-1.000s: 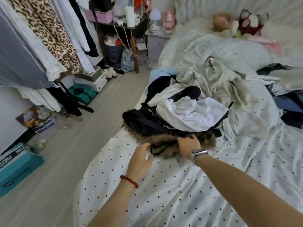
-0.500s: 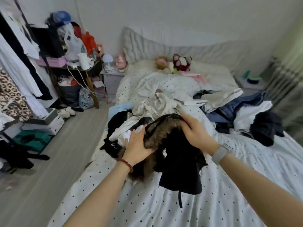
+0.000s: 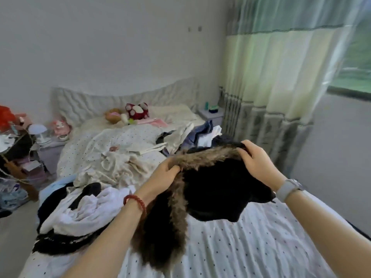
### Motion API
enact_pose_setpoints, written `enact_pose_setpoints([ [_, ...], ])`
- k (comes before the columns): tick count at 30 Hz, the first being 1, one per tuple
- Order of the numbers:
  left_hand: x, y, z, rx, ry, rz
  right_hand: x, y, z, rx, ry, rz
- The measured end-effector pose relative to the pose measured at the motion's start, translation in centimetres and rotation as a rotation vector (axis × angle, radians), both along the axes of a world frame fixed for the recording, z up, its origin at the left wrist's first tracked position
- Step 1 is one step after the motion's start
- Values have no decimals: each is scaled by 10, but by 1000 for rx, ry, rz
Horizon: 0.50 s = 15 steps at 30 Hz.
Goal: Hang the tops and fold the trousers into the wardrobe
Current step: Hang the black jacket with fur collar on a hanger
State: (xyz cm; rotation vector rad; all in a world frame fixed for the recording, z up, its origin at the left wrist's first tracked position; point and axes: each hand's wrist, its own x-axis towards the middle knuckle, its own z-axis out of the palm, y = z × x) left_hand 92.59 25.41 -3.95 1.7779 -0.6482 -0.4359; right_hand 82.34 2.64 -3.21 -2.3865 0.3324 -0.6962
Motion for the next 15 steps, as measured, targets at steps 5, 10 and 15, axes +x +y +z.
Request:
enact_pose_setpoints([
  [5, -65, -117, 45, -164, -135, -230, -107, -80, 29, 58, -233, -270],
  [10, -138, -220, 26, -113, -63, -454, -220, -143, -16, 438, 183, -645],
  [15, -242, -299, 6, -7, -20, -1069, -306, -135, -41, 1412, -187, -402],
])
